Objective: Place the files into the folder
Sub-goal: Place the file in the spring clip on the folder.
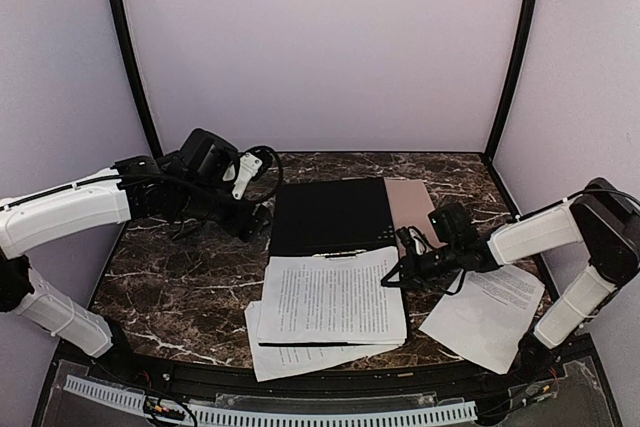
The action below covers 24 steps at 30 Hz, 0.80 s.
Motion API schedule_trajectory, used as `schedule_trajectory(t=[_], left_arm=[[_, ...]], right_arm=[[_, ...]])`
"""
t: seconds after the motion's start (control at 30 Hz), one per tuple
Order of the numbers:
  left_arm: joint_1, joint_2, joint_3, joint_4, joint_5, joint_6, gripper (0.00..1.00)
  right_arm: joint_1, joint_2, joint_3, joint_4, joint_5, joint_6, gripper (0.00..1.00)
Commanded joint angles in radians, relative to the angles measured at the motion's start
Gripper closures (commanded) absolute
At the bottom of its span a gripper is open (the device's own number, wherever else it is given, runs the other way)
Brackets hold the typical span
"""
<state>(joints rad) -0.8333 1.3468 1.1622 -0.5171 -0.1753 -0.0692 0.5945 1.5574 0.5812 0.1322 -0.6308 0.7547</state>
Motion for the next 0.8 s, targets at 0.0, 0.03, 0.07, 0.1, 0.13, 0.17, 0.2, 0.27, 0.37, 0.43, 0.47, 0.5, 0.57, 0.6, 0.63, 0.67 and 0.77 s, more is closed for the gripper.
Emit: schedule_trajectory(t=[0.0, 0.03, 0.07, 0.1, 0.13, 0.17, 0.2, 0.27, 0.37, 0.43, 0.47, 0.5, 0.57, 0.6, 0.63, 0.67, 0.77], left_arm=[[-0.001, -0.002, -0.016, 0.003, 0.007, -0.006, 0.12], [-0.001, -0.002, -0.017, 0.003, 0.008, -0.007, 0.12], [0.000, -0.002, -0.018, 0.004, 0.008, -0.007, 0.12], [-0.001, -0.001, -0.019, 0.004, 0.009, -0.006, 0.12], [-0.001, 0.002, -0.019, 0.005, 0.010, -0.006, 0.12], [-0.002, 0.004, -0.019, 0.005, 0.013, -0.007, 0.12], [-0.002, 0.005, -0.019, 0.005, 0.014, -0.008, 0.12], [-0.003, 0.006, -0.023, 0.005, 0.017, -0.010, 0.12], [-0.005, 0.008, -0.026, 0.005, 0.019, -0.012, 0.12], [-0.005, 0.009, -0.027, 0.005, 0.019, -0.011, 0.12], [-0.006, 0.011, -0.025, 0.005, 0.019, -0.011, 0.12], [-0.006, 0.012, -0.025, 0.005, 0.020, -0.011, 0.12], [-0.007, 0.013, -0.027, 0.004, 0.021, -0.011, 0.12], [-0.008, 0.014, -0.027, 0.004, 0.022, -0.011, 0.12], [-0.009, 0.014, -0.027, 0.005, 0.022, -0.012, 0.12], [-0.008, 0.014, -0.027, 0.005, 0.022, -0.013, 0.12], [-0.009, 0.017, -0.027, 0.005, 0.024, -0.013, 0.12]], right_arm=[[-0.010, 0.021, -0.007, 0.032, 0.019, 0.017, 1.00], [-0.010, 0.021, -0.007, 0.030, 0.020, 0.014, 1.00], [-0.009, 0.021, -0.005, 0.026, 0.020, 0.010, 1.00], [-0.010, 0.022, -0.001, 0.015, 0.021, 0.003, 1.00], [-0.010, 0.023, 0.004, 0.005, 0.022, -0.003, 1.00], [-0.010, 0.022, 0.010, -0.009, 0.026, -0.012, 1.00], [-0.010, 0.020, 0.018, -0.021, 0.032, -0.020, 1.00], [-0.012, 0.014, 0.024, -0.040, 0.041, -0.033, 1.00], [-0.013, 0.010, 0.034, -0.057, 0.046, -0.044, 1.00], [-0.012, 0.012, 0.039, -0.063, 0.049, -0.051, 1.00], [-0.013, 0.013, 0.040, -0.065, 0.051, -0.053, 1.00], [-0.013, 0.014, 0.043, -0.066, 0.051, -0.054, 1.00], [-0.012, 0.015, 0.041, -0.061, 0.050, -0.050, 1.00], [-0.012, 0.015, 0.040, -0.057, 0.048, -0.048, 1.00], [-0.012, 0.015, 0.037, -0.054, 0.048, -0.046, 1.00], [-0.013, 0.015, 0.037, -0.053, 0.049, -0.046, 1.00], [-0.012, 0.014, 0.032, -0.050, 0.048, -0.043, 1.00]])
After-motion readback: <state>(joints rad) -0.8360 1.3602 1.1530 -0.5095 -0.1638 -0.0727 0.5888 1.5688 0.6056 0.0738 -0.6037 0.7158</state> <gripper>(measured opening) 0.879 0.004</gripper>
